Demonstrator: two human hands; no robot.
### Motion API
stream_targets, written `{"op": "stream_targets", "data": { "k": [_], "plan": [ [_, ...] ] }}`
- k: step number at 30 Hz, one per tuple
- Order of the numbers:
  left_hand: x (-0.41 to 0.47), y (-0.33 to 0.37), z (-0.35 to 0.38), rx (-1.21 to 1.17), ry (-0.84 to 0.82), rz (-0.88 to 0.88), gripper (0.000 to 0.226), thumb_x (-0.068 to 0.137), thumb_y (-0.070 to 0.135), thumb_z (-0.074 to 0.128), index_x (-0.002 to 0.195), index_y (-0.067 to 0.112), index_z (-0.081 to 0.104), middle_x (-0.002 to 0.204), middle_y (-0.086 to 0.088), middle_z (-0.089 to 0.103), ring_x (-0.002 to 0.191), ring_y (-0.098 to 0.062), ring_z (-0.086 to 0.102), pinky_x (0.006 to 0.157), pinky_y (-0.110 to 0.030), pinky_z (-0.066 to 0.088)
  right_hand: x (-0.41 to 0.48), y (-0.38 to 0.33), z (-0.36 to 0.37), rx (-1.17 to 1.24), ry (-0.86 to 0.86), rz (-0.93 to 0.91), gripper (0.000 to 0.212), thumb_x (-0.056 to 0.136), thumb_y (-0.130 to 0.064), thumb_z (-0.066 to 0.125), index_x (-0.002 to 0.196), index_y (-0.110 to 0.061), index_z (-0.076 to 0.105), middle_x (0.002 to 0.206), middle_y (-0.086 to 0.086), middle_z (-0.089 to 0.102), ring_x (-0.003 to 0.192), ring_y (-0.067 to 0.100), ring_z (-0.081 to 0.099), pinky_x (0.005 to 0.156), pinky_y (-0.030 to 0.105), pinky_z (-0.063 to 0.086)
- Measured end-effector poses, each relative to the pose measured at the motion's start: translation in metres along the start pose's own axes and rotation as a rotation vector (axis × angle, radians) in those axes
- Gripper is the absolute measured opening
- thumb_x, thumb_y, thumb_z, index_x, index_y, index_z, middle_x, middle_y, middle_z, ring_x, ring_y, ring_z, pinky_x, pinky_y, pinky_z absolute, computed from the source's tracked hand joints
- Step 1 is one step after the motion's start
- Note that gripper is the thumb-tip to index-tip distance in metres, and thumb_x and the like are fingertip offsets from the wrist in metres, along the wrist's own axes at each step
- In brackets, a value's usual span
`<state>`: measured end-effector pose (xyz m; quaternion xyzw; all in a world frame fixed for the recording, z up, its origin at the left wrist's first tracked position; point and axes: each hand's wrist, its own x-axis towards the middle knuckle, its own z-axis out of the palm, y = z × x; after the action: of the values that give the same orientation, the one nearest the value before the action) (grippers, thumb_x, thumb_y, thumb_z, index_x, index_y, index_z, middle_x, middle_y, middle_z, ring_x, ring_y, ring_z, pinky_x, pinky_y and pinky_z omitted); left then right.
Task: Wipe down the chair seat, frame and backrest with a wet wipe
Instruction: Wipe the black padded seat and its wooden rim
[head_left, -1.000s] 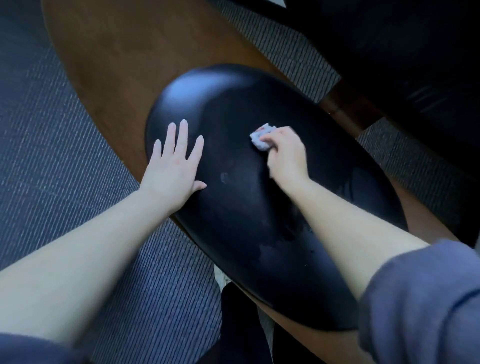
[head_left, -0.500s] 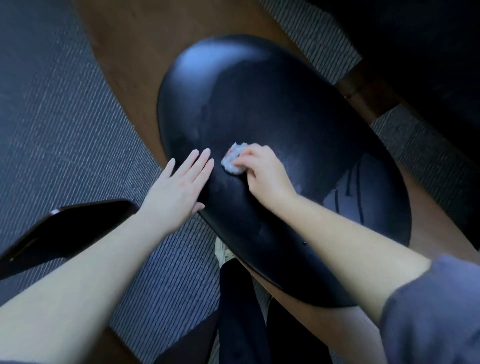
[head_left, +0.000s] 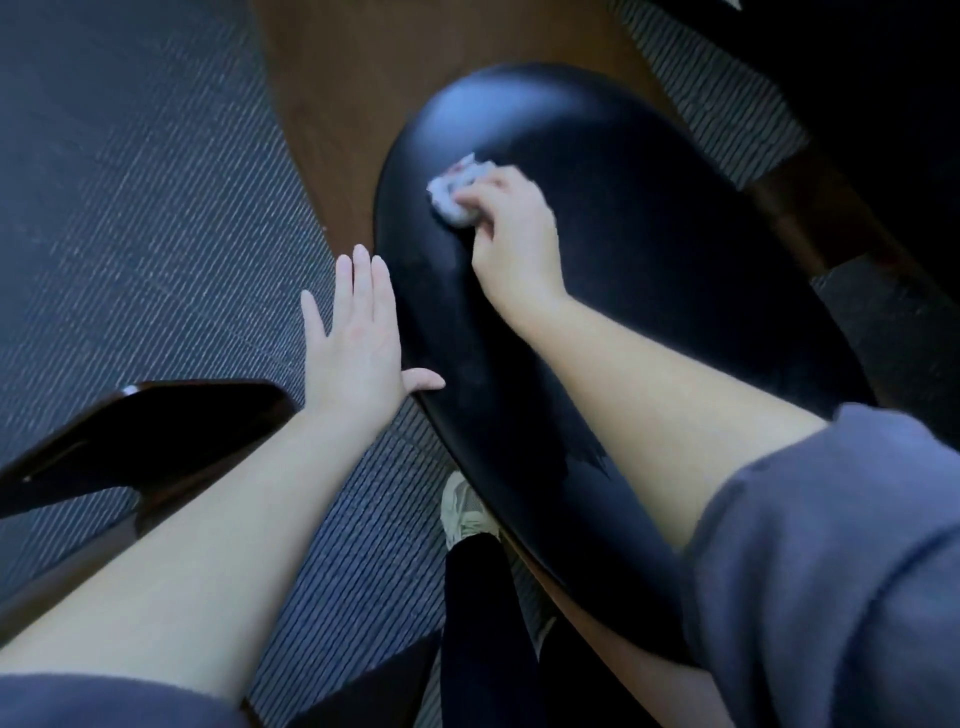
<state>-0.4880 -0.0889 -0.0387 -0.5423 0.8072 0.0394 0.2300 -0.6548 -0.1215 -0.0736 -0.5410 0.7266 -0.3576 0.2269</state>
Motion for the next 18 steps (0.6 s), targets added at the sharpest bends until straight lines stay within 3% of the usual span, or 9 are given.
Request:
{"op": "stream_targets", "data": {
  "k": [3, 6, 8, 10, 13, 15, 18],
  "plan": [
    [-0.003, -0.005, 0.003, -0.086, -0.008, -0.020, 0.131, 0.066, 0.076, 0.060, 0.153, 0.001, -0.004, 0.163, -0.014, -0.009, 0.150, -0.026, -0.007, 0.118, -0.055, 0.012, -0.062, 0.002, -0.008, 0.052, -0.200, -0.239, 0.032, 0.076, 0.007, 0.048, 0.087, -0.009, 0.074, 0.097, 0.001, 0.068, 0.083, 0.029, 0.056, 0.077, 0.030, 0.046],
    [-0.008, -0.011, 0.006, -0.201, -0.055, -0.017, 0.126, 0.069, 0.074, 0.060, 0.154, 0.004, -0.002, 0.162, -0.011, -0.014, 0.150, -0.024, -0.009, 0.118, -0.054, 0.013, -0.076, 0.004, -0.029, 0.028, -0.436, -0.258, 0.034, 0.078, 0.005, 0.047, 0.088, -0.012, 0.074, 0.097, -0.003, 0.068, 0.086, 0.024, 0.054, 0.077, 0.033, 0.048],
    [-0.008, -0.015, 0.008, -0.233, -0.084, 0.035, 0.125, 0.071, 0.073, 0.060, 0.153, 0.003, -0.003, 0.161, -0.013, -0.018, 0.150, -0.025, -0.011, 0.119, -0.053, 0.013, -0.050, 0.002, -0.031, 0.009, -0.383, -0.237, 0.037, 0.075, 0.008, 0.048, 0.089, -0.013, 0.075, 0.096, 0.000, 0.067, 0.087, 0.025, 0.055, 0.079, 0.027, 0.043],
    [-0.008, -0.019, 0.011, -0.233, -0.099, 0.082, 0.128, 0.070, 0.073, 0.060, 0.153, 0.001, -0.005, 0.160, -0.016, -0.021, 0.150, -0.028, -0.012, 0.120, -0.053, 0.013, -0.013, -0.001, -0.024, -0.012, -0.158, -0.171, 0.038, 0.073, 0.009, 0.049, 0.091, -0.012, 0.075, 0.097, 0.004, 0.066, 0.089, 0.029, 0.058, 0.078, 0.021, 0.038],
    [-0.009, -0.024, 0.016, -0.211, -0.082, 0.115, 0.130, 0.067, 0.073, 0.062, 0.153, 0.003, -0.006, 0.159, -0.015, -0.023, 0.149, -0.028, -0.013, 0.119, -0.053, 0.012, 0.016, -0.011, -0.001, 0.018, -0.003, 0.005, 0.038, 0.080, 0.005, 0.045, 0.096, -0.013, 0.074, 0.102, -0.001, 0.064, 0.095, 0.027, 0.057, 0.082, 0.022, 0.040],
    [-0.009, -0.025, 0.018, -0.206, -0.061, 0.114, 0.130, 0.066, 0.073, 0.063, 0.154, 0.003, -0.004, 0.160, -0.015, -0.021, 0.150, -0.028, -0.011, 0.119, -0.052, 0.013, -0.002, -0.016, 0.010, 0.002, -0.034, -0.042, 0.037, 0.080, 0.004, 0.044, 0.094, -0.012, 0.074, 0.104, -0.001, 0.066, 0.092, 0.026, 0.056, 0.079, 0.022, 0.040],
    [-0.013, -0.024, 0.017, -0.182, -0.044, 0.079, 0.130, 0.067, 0.075, 0.060, 0.153, 0.003, -0.004, 0.160, -0.014, -0.020, 0.150, -0.027, -0.009, 0.119, -0.050, 0.015, -0.063, -0.010, -0.003, -0.006, -0.328, -0.325, 0.039, 0.080, -0.007, 0.035, 0.089, -0.010, 0.073, 0.099, -0.001, 0.068, 0.083, 0.025, 0.052, 0.074, 0.030, 0.045]
  ]
}}
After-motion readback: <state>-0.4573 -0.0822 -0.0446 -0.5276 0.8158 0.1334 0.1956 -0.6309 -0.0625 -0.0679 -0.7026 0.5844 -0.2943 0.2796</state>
